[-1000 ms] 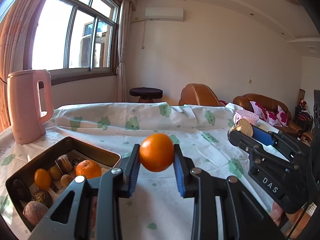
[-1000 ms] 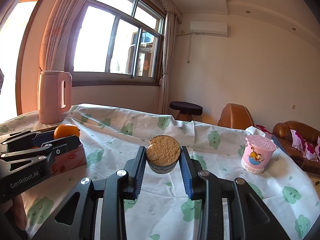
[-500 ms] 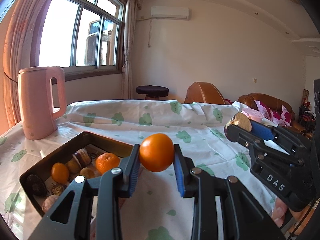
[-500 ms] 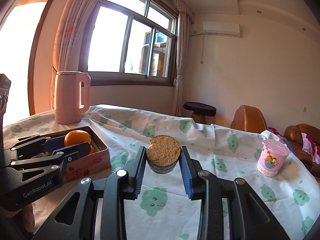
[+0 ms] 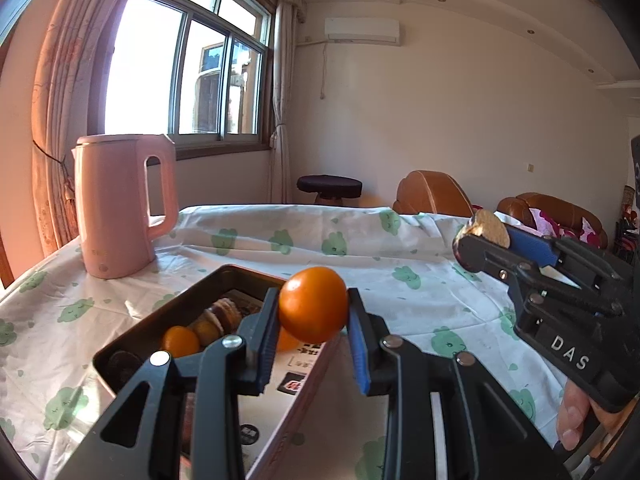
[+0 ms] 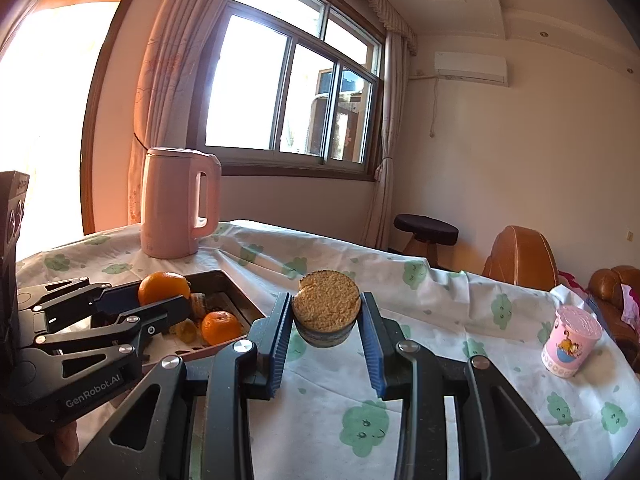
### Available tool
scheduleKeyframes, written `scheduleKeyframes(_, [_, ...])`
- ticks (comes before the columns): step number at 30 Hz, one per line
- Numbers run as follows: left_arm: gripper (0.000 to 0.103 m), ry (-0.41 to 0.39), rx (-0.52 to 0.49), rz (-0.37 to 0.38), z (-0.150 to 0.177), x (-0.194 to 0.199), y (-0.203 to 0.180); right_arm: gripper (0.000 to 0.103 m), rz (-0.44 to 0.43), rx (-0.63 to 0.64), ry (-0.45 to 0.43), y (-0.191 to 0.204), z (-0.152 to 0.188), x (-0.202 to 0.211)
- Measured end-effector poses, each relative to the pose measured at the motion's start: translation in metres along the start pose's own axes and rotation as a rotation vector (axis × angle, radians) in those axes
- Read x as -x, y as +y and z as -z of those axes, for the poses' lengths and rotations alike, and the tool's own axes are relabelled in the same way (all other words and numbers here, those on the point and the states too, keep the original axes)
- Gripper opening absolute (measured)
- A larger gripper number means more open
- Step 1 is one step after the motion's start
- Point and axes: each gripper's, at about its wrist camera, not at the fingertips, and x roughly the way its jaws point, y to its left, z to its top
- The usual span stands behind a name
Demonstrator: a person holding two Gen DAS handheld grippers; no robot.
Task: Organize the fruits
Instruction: 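Carry the jar in the right gripper while the left gripper carries the orange to the tin, then open the right gripper over the tin while the left gripper releases the orange inside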
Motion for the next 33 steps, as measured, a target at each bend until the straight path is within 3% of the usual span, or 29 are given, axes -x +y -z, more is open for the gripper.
scheduleKeyframes(15, [0.033,0.036,0.064,-0.119,0.003,-0.001,0.053,0.035,-0.106,0.017,0.037,0.045,-0.015,-0.034])
scheduleKeyframes(23, [0.033,0.077,0.123,-0.17,0.011,-0.005,0.086,0.035,-0.196,0.054,0.128,0.083,-0.01,-0.066])
scheduleKeyframes(30, [0.034,0.111,0.185,-0.165,0.014,-0.007,0.101,0.035,-0.248,0.073,0.217,0.102,0.003,-0.088])
scheduleKeyframes(33, [0.042,0.113,0.19,-0.162,0.014,-0.006,0.101,0.038,-0.268,0.067,0.246,0.103,0.006,-0.093])
